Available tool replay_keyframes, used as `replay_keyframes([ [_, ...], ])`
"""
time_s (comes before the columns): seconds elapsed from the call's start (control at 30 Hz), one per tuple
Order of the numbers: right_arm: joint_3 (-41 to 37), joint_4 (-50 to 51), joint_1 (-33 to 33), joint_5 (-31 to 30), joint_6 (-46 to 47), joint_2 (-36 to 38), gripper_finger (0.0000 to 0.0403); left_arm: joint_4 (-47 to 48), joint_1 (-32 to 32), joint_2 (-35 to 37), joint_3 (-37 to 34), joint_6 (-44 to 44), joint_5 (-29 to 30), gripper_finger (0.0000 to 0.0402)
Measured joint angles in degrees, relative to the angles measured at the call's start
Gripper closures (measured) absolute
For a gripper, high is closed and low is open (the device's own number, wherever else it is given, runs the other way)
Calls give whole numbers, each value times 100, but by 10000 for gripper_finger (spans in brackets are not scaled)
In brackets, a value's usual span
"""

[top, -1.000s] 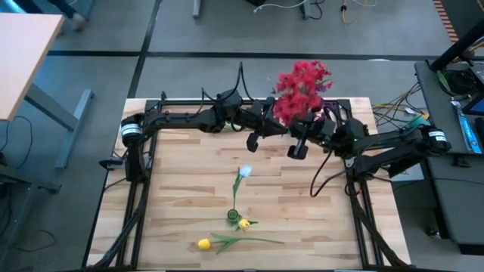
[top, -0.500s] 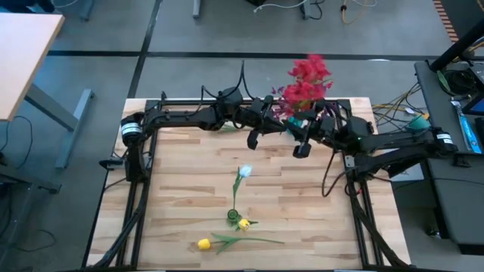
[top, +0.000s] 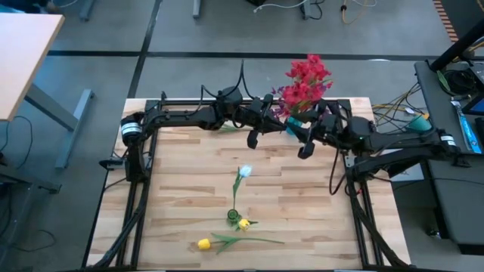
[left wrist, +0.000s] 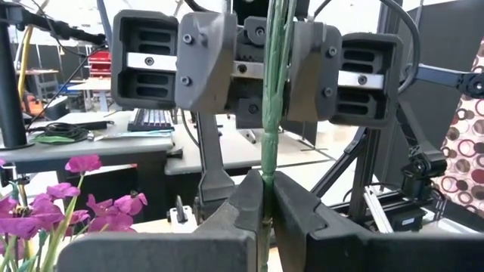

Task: Sort flowers into vase by color
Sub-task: Put the red flowers into the blue vase

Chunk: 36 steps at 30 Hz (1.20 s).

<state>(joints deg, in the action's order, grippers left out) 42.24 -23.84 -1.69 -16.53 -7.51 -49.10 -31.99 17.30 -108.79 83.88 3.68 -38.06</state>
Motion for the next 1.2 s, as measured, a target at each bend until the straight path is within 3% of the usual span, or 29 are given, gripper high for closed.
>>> replay_keyframes([
  [0.17,0,2,0,2,-134,-57,307,28,0,0,0,-12,0,401],
  [0.37,0,16,1,22,-237,-13,382,70,2,4,0,-20,0,402],
  [0.53,76,156,7,21,-202,-12,391,66,0,7,0,9,111,385],
  [0.7,72,259,7,20,-59,77,392,97,12,7,0,28,-123,318],
  [0.87,-191,429,47,-47,250,336,393,296,101,69,39,24,-338,220],
  [1.03,-816,337,256,-904,368,762,393,354,208,90,-42,23,-301,144],
  [1.2,-1716,-77,431,-1772,672,1192,394,59,94,90,-390,-151,240,127],
])
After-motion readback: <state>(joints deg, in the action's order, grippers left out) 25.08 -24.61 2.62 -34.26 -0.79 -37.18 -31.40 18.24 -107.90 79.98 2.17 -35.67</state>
